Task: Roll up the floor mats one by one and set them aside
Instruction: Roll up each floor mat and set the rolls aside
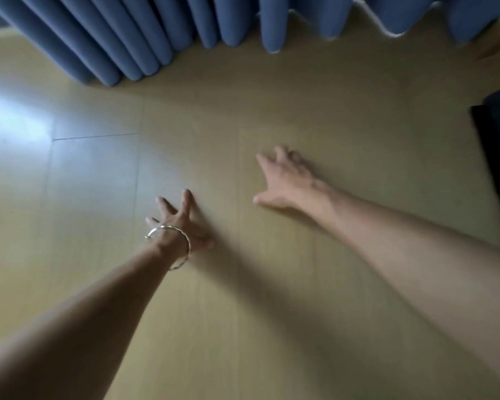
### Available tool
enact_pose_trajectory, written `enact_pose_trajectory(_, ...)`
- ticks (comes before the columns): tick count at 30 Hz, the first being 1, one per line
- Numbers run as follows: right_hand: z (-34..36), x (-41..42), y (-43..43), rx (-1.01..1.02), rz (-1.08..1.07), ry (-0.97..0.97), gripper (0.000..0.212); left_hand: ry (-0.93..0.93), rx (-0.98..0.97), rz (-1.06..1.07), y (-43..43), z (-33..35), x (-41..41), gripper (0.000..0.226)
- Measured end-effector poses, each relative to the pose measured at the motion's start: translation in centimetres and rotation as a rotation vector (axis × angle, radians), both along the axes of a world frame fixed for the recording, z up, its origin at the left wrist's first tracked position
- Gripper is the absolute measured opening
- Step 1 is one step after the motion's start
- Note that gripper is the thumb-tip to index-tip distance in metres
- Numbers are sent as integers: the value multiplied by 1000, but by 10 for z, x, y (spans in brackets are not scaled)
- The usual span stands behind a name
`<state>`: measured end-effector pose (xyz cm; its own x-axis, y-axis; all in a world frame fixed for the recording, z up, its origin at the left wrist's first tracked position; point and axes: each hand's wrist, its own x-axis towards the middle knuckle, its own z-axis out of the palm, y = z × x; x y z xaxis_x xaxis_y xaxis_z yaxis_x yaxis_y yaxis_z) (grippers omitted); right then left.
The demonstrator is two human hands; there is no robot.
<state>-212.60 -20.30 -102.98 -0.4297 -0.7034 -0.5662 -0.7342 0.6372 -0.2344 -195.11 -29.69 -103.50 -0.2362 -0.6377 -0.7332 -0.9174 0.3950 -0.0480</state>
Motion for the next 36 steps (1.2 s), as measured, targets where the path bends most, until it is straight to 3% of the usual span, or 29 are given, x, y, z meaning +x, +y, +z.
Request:
enact_pose_trajectory(4,-20,33,-42,198,105,-23,126,56,65,112,-8,-5,2,122)
enact_pose_trajectory(7,-24,22,-65,252,131,-29,140,20,80,141,-16,-8,-7,130)
enact_pose_trajectory(11,-22,13,-91,273,146,-53,137,-39,88,131,-23,-12,-18,141)
enact_pose_trajectory(22,-16,18,-104,346,127,-46,133,-104,116,97,-24,1,-22,139)
enact_pose_trajectory(28,-25,20,-147,287,-55,-86,84,-104,156,58,-35,0,-18,120)
enact_pose_trajectory(31,-25,23,-154,294,-84,-65,92,-116,163,29,-35,1,-18,118)
enact_pose_trajectory(34,-18,22,-151,390,-33,-66,122,-141,209,-57,-37,-1,-16,103)
enact_pose_trajectory(36,-17,22,-154,426,6,-24,130,-146,266,-190,-53,3,-16,92)
